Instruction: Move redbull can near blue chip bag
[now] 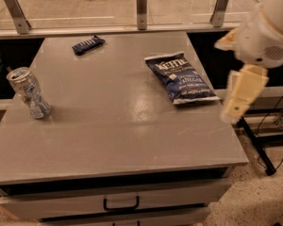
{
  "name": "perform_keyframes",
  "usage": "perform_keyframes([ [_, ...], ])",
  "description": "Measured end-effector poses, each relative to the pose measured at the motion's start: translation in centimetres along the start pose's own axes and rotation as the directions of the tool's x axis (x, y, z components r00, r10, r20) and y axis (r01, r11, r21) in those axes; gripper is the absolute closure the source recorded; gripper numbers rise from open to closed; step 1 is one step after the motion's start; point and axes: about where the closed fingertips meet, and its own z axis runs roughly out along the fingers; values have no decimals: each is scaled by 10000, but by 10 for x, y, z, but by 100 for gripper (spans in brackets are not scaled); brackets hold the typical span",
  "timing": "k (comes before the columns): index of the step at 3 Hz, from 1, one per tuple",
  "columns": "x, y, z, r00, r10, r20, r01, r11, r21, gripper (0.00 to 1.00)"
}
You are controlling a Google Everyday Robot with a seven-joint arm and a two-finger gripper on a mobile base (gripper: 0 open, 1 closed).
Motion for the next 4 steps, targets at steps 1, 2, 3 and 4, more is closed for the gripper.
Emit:
perform_keyframes([
  [1, -70, -17, 51, 9732, -1632, 1620, 1732, 9837, -494, 0],
  [2, -144, -10, 90, 9056, -2575, 3369, 3042, 9480, -931, 0],
  [3, -144, -10, 90, 9056, -2577, 3369, 3043, 9480, -931, 0],
  [4, -155, -14, 99, 8831, -2655, 3868, 3211, 9432, -857, 0],
])
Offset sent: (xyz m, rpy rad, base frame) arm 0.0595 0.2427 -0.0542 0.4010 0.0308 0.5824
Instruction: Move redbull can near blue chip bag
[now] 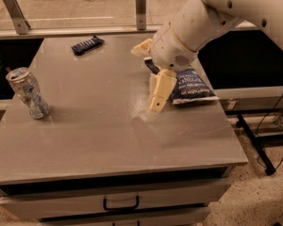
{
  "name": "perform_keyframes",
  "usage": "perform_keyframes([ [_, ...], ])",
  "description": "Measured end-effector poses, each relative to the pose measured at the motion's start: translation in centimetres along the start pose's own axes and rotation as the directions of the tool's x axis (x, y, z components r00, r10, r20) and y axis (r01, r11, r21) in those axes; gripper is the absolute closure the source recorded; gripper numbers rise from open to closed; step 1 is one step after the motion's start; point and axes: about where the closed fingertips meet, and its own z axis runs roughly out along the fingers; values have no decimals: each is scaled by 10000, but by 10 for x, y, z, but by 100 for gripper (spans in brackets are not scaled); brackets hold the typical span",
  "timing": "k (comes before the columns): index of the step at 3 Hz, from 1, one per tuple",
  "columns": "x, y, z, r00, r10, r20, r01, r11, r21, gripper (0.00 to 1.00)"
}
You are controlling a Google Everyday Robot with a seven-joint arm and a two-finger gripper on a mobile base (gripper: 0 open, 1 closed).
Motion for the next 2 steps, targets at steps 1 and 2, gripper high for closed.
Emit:
perform_keyframes([
  [1, -23, -15, 42, 9935, -348, 1083, 369, 9992, -176, 0],
  [2, -57, -33, 88, 9719, -755, 2230, 842, 9960, -299, 0],
])
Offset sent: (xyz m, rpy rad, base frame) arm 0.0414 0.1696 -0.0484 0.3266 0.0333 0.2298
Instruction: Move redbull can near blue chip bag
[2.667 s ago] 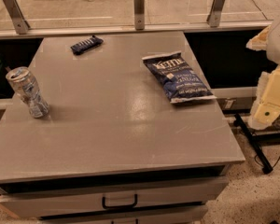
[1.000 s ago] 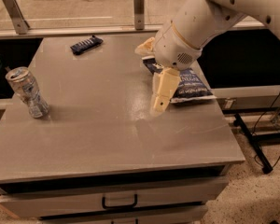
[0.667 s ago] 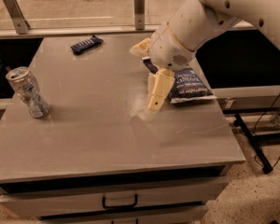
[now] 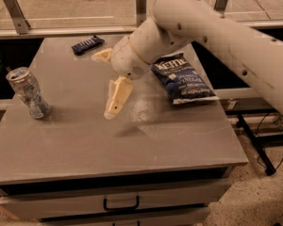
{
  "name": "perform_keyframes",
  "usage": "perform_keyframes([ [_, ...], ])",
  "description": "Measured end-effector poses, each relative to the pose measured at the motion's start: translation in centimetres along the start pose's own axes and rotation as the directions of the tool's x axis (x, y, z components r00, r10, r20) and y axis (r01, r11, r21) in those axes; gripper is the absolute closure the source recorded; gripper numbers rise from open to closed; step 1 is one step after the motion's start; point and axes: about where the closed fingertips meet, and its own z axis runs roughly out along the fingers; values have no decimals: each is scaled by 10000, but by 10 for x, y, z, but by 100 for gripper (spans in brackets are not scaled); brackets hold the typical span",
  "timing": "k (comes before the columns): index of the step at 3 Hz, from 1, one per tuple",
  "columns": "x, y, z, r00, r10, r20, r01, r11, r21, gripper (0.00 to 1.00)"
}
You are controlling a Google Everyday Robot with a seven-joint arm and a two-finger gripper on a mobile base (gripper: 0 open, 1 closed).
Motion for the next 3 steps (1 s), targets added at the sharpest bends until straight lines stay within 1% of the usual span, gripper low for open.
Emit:
perform_keyframes([
  [1, -33, -21, 43, 9927, -264, 1180, 275, 9996, -79, 0],
  [2, -73, -31, 77, 9685, -151, 2487, 237, 9992, -318, 0],
  [3, -110, -28, 108, 9313, 301, 3629, 55, 9953, -967, 0],
])
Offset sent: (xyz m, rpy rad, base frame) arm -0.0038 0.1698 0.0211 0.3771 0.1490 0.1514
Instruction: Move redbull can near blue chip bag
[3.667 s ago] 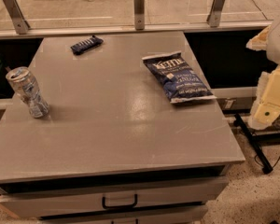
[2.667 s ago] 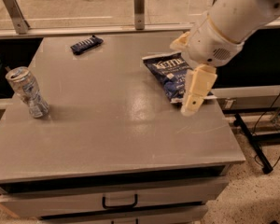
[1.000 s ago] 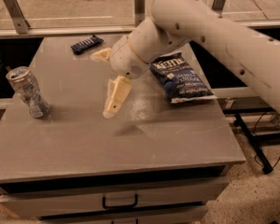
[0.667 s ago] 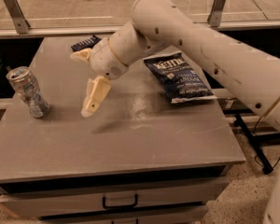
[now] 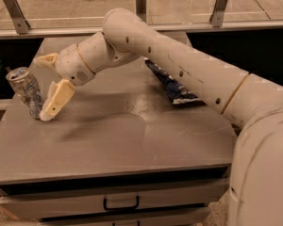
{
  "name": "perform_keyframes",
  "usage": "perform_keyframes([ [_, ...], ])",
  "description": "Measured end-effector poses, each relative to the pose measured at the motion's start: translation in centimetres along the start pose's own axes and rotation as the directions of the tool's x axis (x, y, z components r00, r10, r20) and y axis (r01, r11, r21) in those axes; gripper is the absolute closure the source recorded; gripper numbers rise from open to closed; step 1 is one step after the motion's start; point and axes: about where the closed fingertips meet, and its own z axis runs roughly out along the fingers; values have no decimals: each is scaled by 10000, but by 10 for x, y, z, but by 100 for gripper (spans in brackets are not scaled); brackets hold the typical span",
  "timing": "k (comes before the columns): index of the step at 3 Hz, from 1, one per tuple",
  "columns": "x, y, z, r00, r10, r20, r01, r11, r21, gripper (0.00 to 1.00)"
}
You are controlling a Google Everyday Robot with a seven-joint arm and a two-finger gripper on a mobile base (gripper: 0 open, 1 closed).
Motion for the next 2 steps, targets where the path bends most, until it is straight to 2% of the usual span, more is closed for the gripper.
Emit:
perform_keyframes([
  [1, -11, 3, 31, 9947, 670, 787, -638, 9971, -424, 0],
  [2, -10, 0, 40, 9848, 1271, 1183, -1235, 9916, -380, 18],
])
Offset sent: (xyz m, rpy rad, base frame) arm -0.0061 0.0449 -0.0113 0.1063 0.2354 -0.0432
